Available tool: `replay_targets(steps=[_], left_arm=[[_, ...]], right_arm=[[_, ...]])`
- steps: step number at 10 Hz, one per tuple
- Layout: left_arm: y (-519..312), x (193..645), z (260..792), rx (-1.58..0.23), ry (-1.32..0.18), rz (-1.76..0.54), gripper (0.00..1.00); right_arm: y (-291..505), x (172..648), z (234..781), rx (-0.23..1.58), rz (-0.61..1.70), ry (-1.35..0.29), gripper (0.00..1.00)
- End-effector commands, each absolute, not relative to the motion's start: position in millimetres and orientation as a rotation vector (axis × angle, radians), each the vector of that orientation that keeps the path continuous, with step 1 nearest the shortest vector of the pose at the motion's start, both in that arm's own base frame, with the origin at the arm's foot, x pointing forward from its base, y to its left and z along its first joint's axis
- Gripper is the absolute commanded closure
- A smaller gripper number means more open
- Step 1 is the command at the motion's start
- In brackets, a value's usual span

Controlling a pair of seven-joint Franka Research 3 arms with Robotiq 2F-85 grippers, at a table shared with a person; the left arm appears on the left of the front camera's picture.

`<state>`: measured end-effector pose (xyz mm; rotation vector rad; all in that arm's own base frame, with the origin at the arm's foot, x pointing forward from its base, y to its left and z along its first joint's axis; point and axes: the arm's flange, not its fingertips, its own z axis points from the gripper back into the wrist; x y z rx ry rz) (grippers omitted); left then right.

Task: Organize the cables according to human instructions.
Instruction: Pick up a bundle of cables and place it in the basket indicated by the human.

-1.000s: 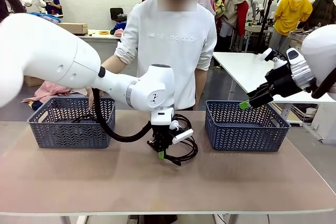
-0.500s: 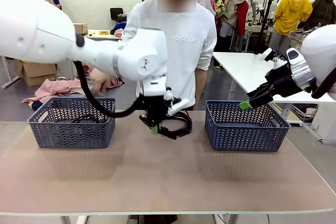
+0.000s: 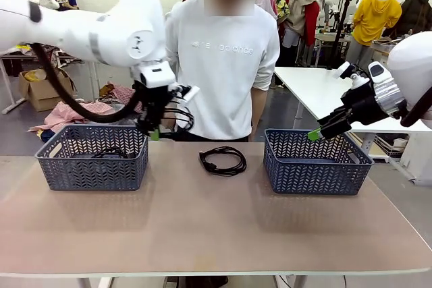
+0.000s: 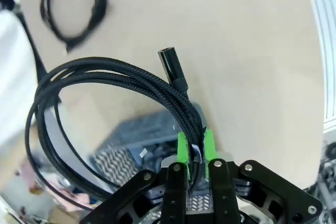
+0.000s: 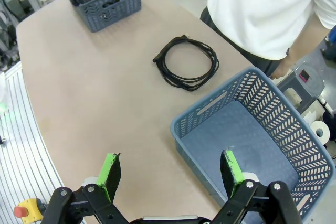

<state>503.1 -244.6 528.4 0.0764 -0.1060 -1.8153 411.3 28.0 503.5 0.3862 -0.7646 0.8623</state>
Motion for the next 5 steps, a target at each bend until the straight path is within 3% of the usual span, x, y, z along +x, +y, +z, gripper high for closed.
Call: replay_targets(steps=[1, 5], left_arm=[[-214.3, 498.6, 521.8, 0.046, -0.108, -1.704, 0.95], [-176.0, 512.7, 513.8, -0.012, -0.156, -1.592, 0.95]], right_arm=[[27.3, 413.9, 501.0, 0.404, 0.877, -0.791, 0.00], [27.3, 413.9, 501.0, 0.404, 0.877, -0.791, 0.00]])
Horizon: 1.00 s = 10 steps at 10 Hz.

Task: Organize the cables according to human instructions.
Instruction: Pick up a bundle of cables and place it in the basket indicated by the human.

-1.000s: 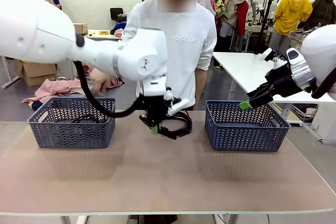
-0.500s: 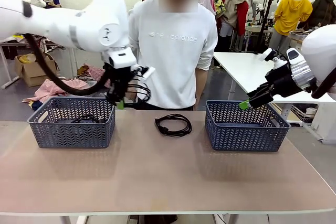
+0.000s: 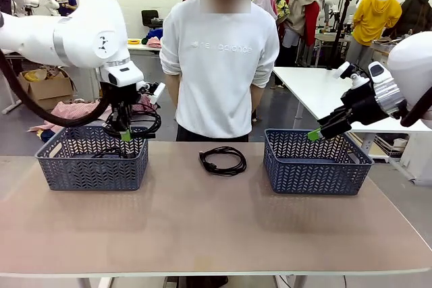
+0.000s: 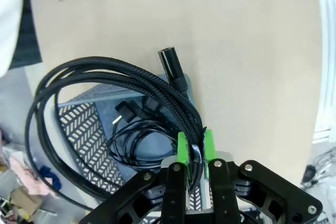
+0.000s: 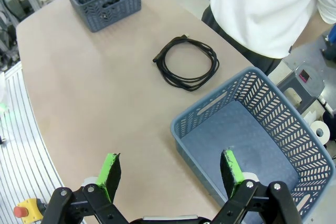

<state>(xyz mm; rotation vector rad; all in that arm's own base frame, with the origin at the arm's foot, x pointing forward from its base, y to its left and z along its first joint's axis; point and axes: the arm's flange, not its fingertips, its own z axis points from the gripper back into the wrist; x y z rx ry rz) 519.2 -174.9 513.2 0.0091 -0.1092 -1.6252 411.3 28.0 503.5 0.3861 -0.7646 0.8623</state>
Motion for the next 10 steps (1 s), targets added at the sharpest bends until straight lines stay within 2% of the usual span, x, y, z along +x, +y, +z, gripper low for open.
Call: replay_targets(steps=[1, 6, 7, 10], left_arm=[[-179.0, 517.6, 514.0, 0.027, -0.096, -1.646, 0.95], [-179.0, 517.6, 514.0, 0.027, -0.096, -1.646, 0.95], [-181.3, 517.1, 512.4, 0.011, -0.105, -1.640, 0.87], [-132.1, 533.1, 510.2, 0.069, -0.090, -1.555, 0.87]], right_arm=[[27.3, 413.9, 501.0, 0.404, 0.877, -0.791, 0.00], [27.3, 413.9, 501.0, 0.404, 0.877, -0.791, 0.00], [27.3, 413.9, 501.0, 0.404, 0.877, -0.791, 0.00], [27.3, 413.9, 501.0, 0.404, 0.877, -0.791, 0.00]])
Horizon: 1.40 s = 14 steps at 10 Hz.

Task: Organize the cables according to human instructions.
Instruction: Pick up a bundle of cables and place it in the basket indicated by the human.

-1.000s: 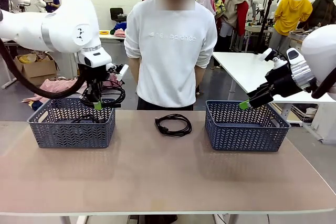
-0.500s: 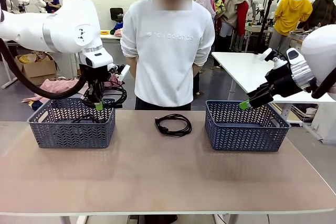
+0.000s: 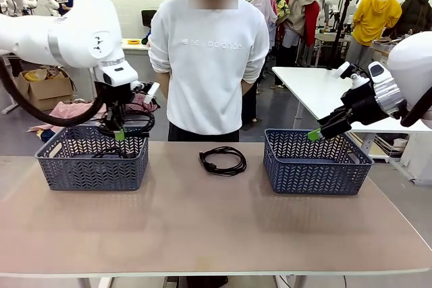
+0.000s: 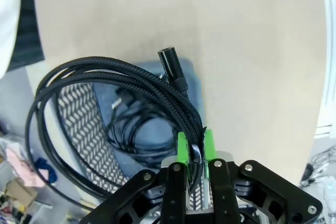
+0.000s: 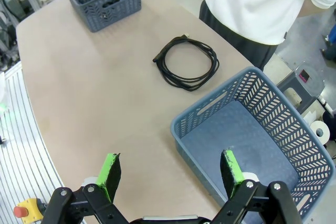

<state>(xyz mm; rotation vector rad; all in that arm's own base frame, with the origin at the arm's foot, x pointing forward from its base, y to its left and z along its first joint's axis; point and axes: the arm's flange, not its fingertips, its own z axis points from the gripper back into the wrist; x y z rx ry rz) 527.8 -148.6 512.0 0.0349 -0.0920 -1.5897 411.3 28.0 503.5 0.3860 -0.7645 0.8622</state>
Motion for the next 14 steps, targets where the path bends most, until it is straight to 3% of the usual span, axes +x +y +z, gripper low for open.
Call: replay_targets(steps=[1, 13, 14], left_arm=[[-118.6, 537.1, 506.9, 0.079, -0.079, -1.527, 0.87], [-50.6, 580.5, 450.0, 0.078, -0.100, -1.398, 0.87], [-48.3, 581.8, 448.6, 0.084, -0.102, -1.392, 0.68]], right_arm=[[27.3, 413.9, 501.0, 0.404, 0.877, -0.791, 0.00], [27.3, 413.9, 501.0, 0.404, 0.877, -0.791, 0.00], [27.3, 413.9, 501.0, 0.404, 0.877, -0.791, 0.00]])
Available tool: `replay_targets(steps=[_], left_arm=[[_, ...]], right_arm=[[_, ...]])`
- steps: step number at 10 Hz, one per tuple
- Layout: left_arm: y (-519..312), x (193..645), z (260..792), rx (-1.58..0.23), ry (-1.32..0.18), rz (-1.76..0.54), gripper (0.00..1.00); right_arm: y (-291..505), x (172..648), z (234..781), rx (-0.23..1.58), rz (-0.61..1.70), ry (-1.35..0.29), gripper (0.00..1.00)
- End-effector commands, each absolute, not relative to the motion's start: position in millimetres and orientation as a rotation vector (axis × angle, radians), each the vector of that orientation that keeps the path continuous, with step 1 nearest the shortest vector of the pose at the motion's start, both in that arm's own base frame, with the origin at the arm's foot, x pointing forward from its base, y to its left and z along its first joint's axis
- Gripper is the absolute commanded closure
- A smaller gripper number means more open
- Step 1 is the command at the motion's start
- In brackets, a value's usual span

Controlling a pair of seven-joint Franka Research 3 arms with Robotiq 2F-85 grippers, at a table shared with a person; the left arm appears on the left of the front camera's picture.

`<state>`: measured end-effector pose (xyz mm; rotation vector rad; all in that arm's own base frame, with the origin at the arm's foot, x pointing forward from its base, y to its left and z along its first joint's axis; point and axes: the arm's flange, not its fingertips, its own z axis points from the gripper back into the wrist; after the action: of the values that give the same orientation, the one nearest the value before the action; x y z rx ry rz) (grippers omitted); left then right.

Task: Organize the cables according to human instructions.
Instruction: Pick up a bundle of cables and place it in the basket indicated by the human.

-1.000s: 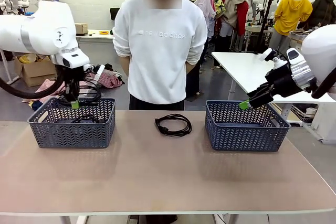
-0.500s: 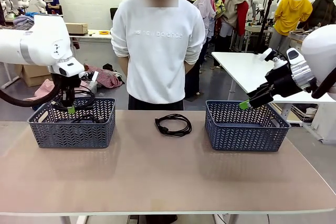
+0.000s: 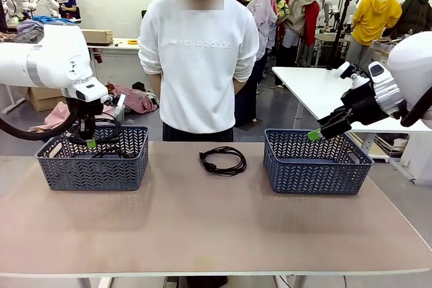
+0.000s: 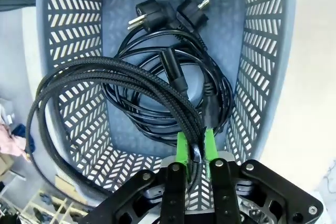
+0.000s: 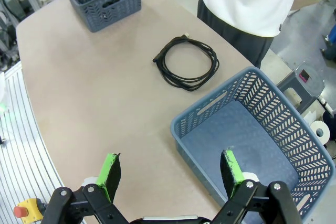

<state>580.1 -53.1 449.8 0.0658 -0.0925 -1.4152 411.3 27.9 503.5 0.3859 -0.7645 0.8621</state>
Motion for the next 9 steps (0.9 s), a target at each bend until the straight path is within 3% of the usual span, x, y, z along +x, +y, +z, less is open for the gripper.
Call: replay_targets(steps=[1, 2, 3, 4, 5, 6, 7, 8, 9], left_arm=[[-48.5, 582.8, 448.7, 0.093, -0.107, -1.391, 0.68], [-48.5, 583.1, 449.4, 0.088, -0.109, -1.388, 0.49], [-48.5, 582.1, 453.6, 0.084, -0.108, -1.391, 0.63], [-48.0, 582.0, 457.3, 0.081, -0.103, -1.389, 0.30], [-47.2, 582.1, 459.9, 0.074, -0.092, -1.384, 0.44], [-47.5, 581.4, 462.1, 0.060, -0.080, -1.386, 0.11], [-47.5, 580.3, 464.1, 0.042, -0.072, -1.383, 0.24], [-47.1, 579.3, 465.5, 0.029, -0.065, -1.377, 0.00], [-47.5, 578.5, 465.9, 0.024, -0.062, -1.376, 0.05]], right_arm=[[27.3, 413.9, 501.0, 0.404, 0.877, -0.791, 0.00], [27.3, 413.9, 501.0, 0.404, 0.877, -0.791, 0.00], [27.3, 413.9, 501.0, 0.404, 0.877, -0.791, 0.00], [27.3, 413.9, 501.0, 0.404, 0.877, -0.791, 0.00], [27.3, 413.9, 501.0, 0.404, 0.877, -0.791, 0.00], [27.3, 413.9, 501.0, 0.404, 0.877, -0.791, 0.00], [27.3, 413.9, 501.0, 0.404, 0.877, -0.791, 0.00], [27.3, 413.9, 501.0, 0.404, 0.877, -0.791, 0.00], [27.3, 413.9, 501.0, 0.404, 0.877, -0.791, 0.00]])
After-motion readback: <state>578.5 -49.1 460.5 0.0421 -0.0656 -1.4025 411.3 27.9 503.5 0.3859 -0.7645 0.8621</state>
